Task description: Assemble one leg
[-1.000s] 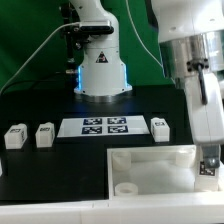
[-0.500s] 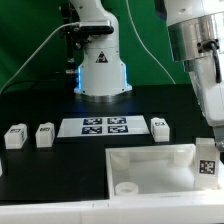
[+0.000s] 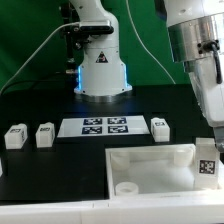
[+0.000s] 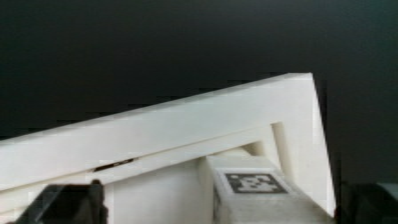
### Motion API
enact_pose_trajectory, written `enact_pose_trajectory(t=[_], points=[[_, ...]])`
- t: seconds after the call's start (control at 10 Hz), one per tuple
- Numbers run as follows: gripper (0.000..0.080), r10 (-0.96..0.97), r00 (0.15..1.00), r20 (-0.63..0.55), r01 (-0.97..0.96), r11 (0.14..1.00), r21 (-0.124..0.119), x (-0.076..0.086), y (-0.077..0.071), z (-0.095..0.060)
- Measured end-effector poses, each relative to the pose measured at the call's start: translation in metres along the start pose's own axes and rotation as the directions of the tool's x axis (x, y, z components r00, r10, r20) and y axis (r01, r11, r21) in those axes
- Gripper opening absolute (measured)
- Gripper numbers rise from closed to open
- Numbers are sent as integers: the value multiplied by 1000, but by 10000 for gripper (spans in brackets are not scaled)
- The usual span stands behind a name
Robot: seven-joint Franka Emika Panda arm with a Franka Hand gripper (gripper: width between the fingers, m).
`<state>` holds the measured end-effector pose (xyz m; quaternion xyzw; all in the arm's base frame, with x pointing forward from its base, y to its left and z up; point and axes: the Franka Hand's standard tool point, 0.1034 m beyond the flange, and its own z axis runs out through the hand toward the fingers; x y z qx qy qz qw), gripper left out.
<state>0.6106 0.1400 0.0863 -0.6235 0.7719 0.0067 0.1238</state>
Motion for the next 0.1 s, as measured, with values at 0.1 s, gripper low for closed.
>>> enact_pose_trajectory(t=[0.1], points=[[648, 0, 1000, 0, 0, 1000, 0, 0, 0, 0]])
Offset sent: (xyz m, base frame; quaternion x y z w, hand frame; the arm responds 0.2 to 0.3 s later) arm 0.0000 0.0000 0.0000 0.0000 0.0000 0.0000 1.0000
